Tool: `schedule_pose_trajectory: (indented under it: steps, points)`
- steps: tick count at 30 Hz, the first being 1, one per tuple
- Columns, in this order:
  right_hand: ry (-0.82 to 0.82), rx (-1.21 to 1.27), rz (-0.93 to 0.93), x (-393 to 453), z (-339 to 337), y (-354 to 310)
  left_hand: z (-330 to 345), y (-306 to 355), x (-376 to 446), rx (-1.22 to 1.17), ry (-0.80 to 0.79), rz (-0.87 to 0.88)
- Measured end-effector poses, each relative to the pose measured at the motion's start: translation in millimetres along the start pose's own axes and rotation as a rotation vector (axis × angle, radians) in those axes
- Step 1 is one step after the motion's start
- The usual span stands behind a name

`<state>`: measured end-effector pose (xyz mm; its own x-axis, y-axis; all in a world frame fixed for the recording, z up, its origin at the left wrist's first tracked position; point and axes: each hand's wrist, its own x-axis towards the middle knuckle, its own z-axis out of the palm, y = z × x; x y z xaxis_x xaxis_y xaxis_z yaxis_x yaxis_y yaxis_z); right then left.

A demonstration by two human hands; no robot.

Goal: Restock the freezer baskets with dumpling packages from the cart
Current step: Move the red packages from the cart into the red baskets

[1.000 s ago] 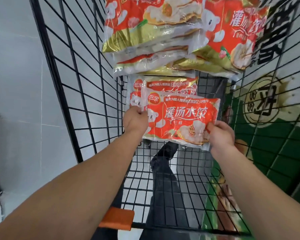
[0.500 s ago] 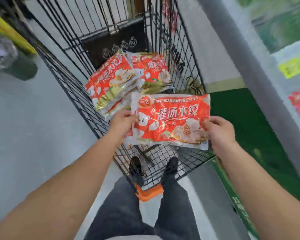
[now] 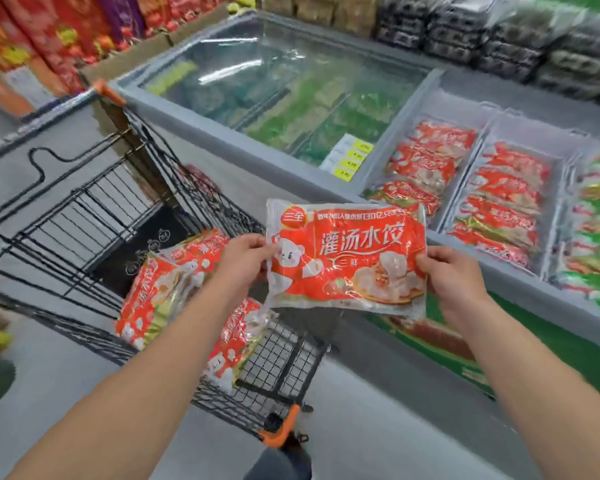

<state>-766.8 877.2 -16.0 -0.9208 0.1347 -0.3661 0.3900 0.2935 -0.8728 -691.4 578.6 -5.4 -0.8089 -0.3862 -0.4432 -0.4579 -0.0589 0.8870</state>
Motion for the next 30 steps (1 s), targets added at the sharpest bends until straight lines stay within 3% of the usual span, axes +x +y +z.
schedule_pose_trajectory:
  steps: [8,15,22,30]
  points:
    - [0.176,0.171,-0.128,-34,-161,-13,119,76,-62,0.047,-0.152,0.242]
    - [0.279,0.231,-0.163,-65,-277,-3,211,104,-129,0.025,-0.164,0.339]
    - [0.323,0.292,-0.166,-79,-326,2,255,119,-157,0.070,-0.190,0.424]
    - [0.355,0.325,-0.142,-46,-337,-7,289,134,-123,0.085,-0.226,0.439]
